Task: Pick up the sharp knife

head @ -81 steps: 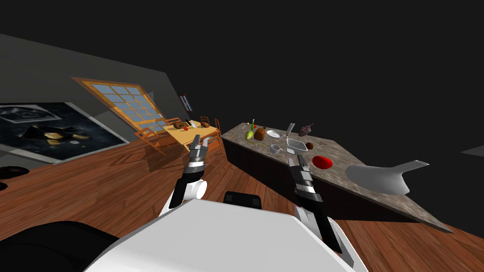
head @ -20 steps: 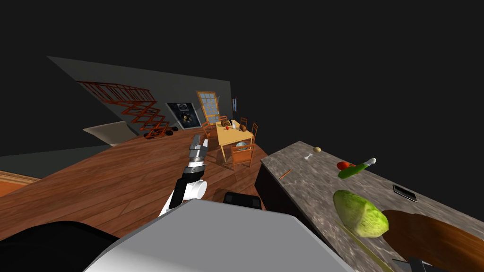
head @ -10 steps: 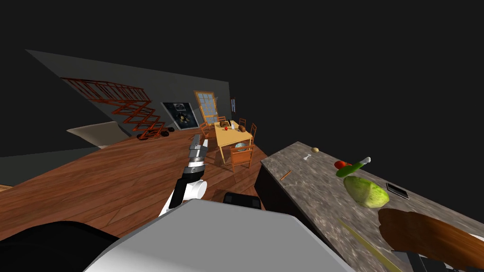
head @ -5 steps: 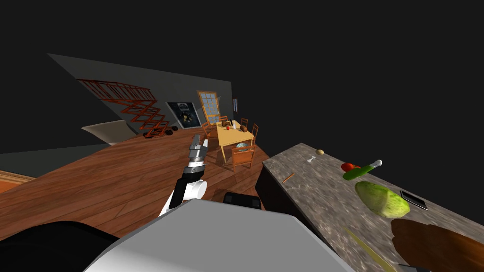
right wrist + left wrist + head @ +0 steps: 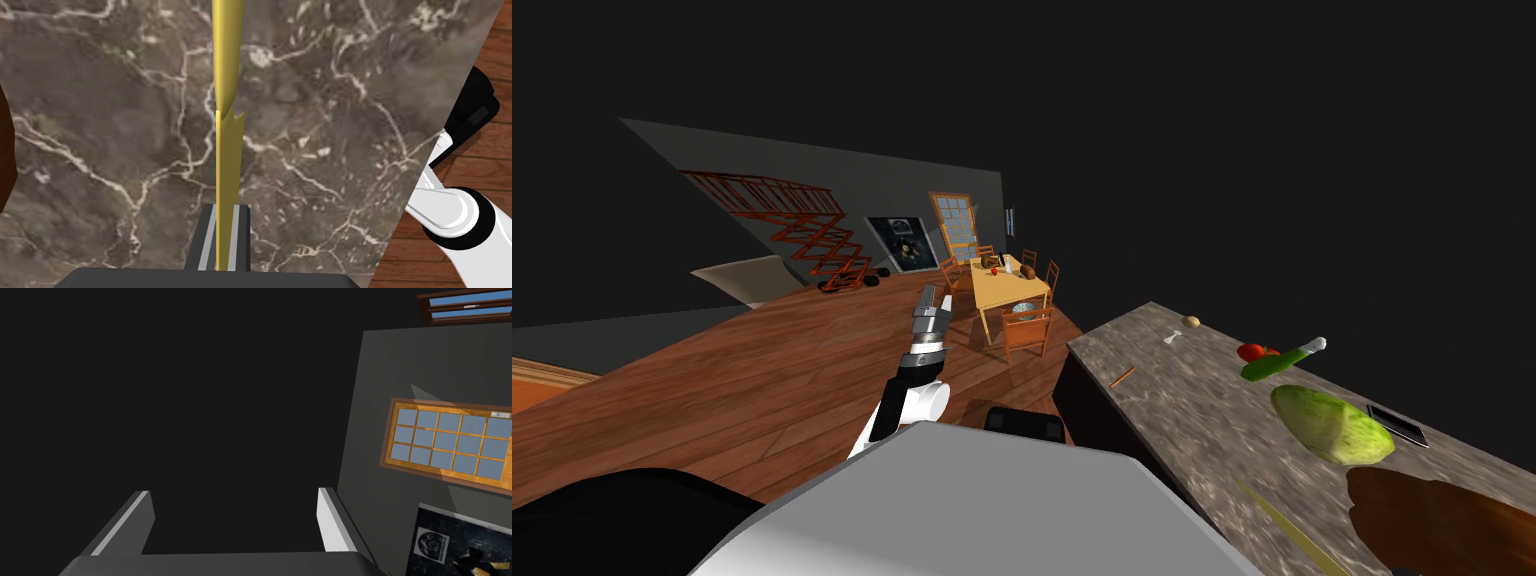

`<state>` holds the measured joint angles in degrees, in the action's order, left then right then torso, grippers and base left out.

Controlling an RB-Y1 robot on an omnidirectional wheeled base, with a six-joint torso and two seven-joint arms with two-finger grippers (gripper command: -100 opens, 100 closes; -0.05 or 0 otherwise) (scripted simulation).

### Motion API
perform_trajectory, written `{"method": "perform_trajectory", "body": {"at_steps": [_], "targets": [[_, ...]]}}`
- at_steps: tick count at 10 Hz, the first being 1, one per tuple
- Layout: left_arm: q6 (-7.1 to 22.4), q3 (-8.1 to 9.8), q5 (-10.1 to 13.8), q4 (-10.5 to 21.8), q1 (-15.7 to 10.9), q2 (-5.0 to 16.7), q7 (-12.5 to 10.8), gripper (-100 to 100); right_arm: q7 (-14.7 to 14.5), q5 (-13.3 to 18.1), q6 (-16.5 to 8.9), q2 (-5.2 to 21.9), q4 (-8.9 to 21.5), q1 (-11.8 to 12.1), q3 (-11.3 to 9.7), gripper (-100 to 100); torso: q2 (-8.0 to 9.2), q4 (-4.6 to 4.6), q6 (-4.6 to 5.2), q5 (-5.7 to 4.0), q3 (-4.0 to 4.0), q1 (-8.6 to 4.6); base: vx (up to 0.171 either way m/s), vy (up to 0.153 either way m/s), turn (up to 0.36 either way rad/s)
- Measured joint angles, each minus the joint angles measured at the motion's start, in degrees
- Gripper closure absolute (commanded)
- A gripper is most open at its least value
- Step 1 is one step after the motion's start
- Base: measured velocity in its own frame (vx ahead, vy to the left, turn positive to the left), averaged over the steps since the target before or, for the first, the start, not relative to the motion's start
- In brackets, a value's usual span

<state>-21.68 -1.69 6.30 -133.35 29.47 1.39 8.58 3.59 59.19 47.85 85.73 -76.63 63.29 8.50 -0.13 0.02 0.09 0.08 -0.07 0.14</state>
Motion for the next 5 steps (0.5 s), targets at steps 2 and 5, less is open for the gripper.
{"method": "perform_trajectory", "body": {"at_steps": [2, 5], "targets": [[0.00, 0.00, 0.00, 0.00, 0.00, 0.00, 0.00, 0, 0.36, -0.31, 0.11, 0.79, -0.48, 1.15, 1.39, 100, 0.05, 0.01, 0.05, 0.05, 0.03, 0.04, -0.010, 0.004, -0.122], [0.00, 0.00, 0.00, 0.00, 0.00, 0.00, 0.00, 0, 1.58, -0.69, 1.84, 3.08, 0.28, -0.22, 1.86, 0, 0.06, 0.02, -0.03, 0.03, 0.04, 0.06, -0.008, 0.001, -0.029]]}}
